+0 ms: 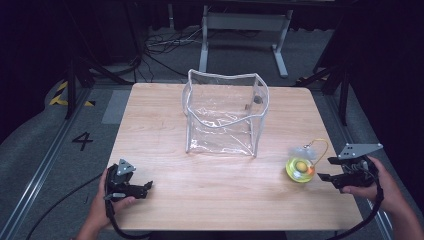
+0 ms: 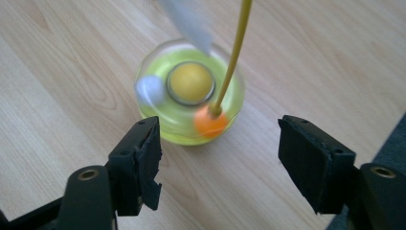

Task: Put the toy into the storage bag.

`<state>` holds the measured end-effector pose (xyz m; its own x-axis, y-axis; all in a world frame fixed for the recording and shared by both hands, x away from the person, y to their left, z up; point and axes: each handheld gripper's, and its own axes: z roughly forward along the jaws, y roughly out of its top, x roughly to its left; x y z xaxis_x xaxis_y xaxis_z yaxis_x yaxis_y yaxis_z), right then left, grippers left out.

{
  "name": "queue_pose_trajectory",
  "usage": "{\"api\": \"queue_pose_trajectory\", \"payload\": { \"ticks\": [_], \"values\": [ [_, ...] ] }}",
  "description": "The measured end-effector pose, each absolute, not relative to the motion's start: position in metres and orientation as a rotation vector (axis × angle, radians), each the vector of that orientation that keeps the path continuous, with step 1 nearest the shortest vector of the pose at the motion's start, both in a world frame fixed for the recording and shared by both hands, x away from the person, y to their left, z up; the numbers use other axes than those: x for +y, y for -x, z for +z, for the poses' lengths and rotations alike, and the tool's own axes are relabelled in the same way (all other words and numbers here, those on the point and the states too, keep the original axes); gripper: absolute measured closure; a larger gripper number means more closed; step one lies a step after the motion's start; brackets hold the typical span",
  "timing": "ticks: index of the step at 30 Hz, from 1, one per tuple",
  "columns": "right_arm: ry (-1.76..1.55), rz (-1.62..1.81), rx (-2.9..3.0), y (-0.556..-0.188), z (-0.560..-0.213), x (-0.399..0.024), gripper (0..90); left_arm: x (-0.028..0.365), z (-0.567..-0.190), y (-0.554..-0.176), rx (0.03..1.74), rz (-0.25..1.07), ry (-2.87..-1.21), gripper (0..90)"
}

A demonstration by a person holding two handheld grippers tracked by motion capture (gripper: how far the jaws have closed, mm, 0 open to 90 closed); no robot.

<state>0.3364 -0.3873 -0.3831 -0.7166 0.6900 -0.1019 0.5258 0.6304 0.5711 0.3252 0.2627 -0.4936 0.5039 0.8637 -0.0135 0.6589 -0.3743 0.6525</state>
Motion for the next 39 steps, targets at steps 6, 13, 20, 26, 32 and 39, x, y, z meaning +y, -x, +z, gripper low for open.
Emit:
{"api": "queue_pose_trajectory", "payload": {
  "ticks": [6,13,20,26,32,39],
  "values": [
    [-0.950,0.701,2.544,-0.342,-0.354,-0.382,40.4,0.262,-0.494,-0.325,1.247,0.446,-2.145,0.6],
    [-0.920,0.680,2.540,-0.345,-0.328,-0.379,46.5,0.262,-0.494,-0.325,1.250,0.449,-2.144,0.6],
    [-0.876,0.674,2.549,-0.353,-0.299,-0.364,54.0,0.262,-0.494,-0.325,1.249,0.448,-2.145,0.5],
    [-0.874,0.601,2.587,-0.360,-0.295,-0.354,62.0,0.262,-0.494,-0.325,1.247,0.446,-2.146,0.5],
    [-0.864,0.500,2.703,-0.372,-0.304,-0.349,78.0,0.262,-0.494,-0.325,1.248,0.446,-2.144,0.6],
    [-0.819,0.422,2.780,-0.378,-0.311,-0.340,87.7,0.263,-0.493,-0.325,1.247,0.447,-2.148,0.5]
  ]
}}
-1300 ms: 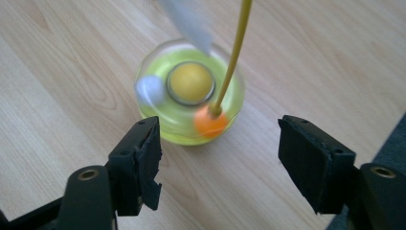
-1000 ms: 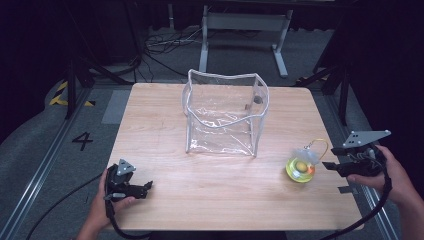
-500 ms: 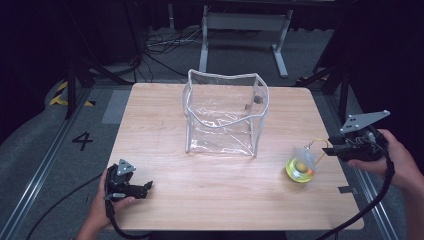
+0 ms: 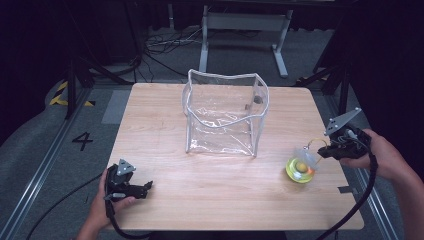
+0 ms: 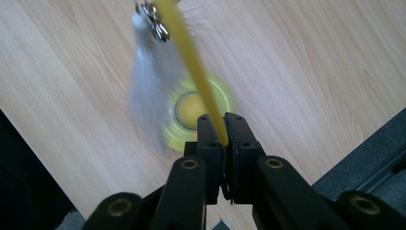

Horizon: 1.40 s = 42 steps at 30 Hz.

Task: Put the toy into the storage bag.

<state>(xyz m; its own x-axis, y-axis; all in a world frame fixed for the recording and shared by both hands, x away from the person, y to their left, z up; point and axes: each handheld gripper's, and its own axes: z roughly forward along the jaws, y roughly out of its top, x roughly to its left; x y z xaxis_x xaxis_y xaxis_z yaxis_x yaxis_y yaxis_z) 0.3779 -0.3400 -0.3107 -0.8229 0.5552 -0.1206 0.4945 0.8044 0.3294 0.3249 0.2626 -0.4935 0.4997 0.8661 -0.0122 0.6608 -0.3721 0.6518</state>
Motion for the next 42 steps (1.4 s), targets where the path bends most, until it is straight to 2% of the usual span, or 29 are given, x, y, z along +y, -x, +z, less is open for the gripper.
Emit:
{"api": "queue_pose_trajectory", "payload": {
  "ticks": [22,42],
  "values": [
    [-0.804,0.478,2.742,-0.388,-0.294,-0.334,88.1,0.262,-0.494,-0.324,1.264,0.450,-2.138,0.5],
    [-0.769,0.519,2.660,-0.405,-0.240,-0.316,88.1,0.262,-0.494,-0.324,1.264,0.452,-2.139,0.6]
  ]
}}
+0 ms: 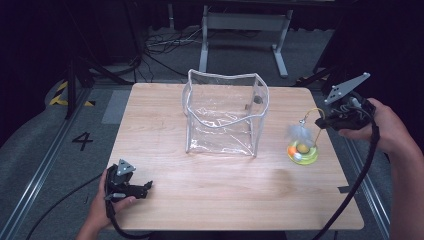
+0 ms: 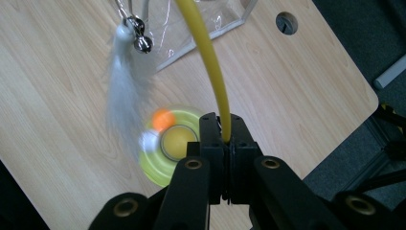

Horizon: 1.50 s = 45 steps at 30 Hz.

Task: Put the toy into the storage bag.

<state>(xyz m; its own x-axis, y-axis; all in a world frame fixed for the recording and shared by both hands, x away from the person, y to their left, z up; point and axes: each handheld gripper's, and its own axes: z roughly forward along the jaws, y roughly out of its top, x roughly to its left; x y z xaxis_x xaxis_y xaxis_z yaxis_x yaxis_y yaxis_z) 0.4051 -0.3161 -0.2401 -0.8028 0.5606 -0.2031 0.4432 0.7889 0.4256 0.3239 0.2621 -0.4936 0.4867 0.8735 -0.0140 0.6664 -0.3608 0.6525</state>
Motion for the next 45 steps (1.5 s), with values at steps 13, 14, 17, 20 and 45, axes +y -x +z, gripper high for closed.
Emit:
{"api": "queue_pose_trajectory", "payload": {
  "ticks": [13,14,17,20,45],
  "values": [
    [-0.744,0.512,2.623,-0.420,-0.201,-0.296,88.1,0.262,-0.494,-0.324,1.259,0.451,-2.140,0.7],
    [-0.742,0.509,2.621,-0.421,-0.199,-0.295,88.1,0.262,-0.494,-0.324,1.259,0.451,-2.140,0.7],
    [-0.727,0.517,2.619,-0.424,-0.190,-0.289,88.0,0.262,-0.494,-0.324,1.261,0.452,-2.139,0.7],
    [-0.717,0.517,2.618,-0.430,-0.181,-0.282,88.1,0.262,-0.494,-0.324,1.259,0.451,-2.140,0.7],
    [-0.655,0.528,2.546,-0.451,-0.102,-0.223,88.1,0.262,-0.494,-0.324,1.262,0.451,-2.138,0.6]
  ]
}}
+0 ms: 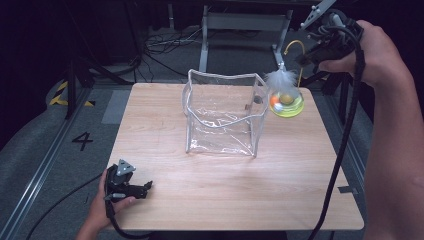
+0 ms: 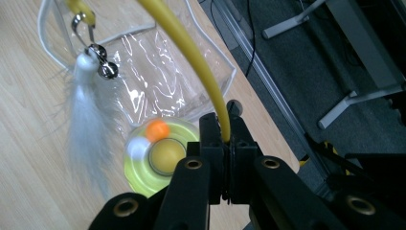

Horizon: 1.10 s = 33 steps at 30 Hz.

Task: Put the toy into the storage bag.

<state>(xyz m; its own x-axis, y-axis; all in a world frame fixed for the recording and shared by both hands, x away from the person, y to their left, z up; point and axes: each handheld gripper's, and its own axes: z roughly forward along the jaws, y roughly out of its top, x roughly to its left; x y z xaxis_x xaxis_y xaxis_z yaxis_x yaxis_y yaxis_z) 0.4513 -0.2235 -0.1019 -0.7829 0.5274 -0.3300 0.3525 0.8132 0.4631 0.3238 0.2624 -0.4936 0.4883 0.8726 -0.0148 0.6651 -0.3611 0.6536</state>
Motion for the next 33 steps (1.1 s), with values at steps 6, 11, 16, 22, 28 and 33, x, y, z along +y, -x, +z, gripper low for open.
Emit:
{"api": "queue_pose_trajectory", "payload": {
  "ticks": [6,11,16,22,28,33],
  "values": [
    [-0.647,0.562,2.543,-0.456,-0.099,-0.212,88.1,0.263,-0.494,-0.324,1.257,0.450,-2.141,0.7],
    [-0.642,0.573,2.548,-0.463,-0.099,-0.198,88.1,0.263,-0.494,-0.324,1.257,0.451,-2.141,0.7],
    [-0.627,0.564,2.554,-0.469,-0.101,-0.182,88.1,0.263,-0.494,-0.324,1.257,0.451,-2.139,0.7],
    [-0.616,0.578,2.568,-0.478,-0.108,-0.160,88.1,0.263,-0.494,-0.324,1.256,0.449,-2.138,0.7],
    [-0.599,0.581,2.589,-0.485,-0.117,-0.147,88.1,0.263,-0.494,-0.324,1.256,0.451,-2.138,0.7],
    [-0.604,0.596,2.604,-0.494,-0.129,-0.141,88.0,0.263,-0.493,-0.324,1.257,0.447,-2.143,0.7]
  ]
}}
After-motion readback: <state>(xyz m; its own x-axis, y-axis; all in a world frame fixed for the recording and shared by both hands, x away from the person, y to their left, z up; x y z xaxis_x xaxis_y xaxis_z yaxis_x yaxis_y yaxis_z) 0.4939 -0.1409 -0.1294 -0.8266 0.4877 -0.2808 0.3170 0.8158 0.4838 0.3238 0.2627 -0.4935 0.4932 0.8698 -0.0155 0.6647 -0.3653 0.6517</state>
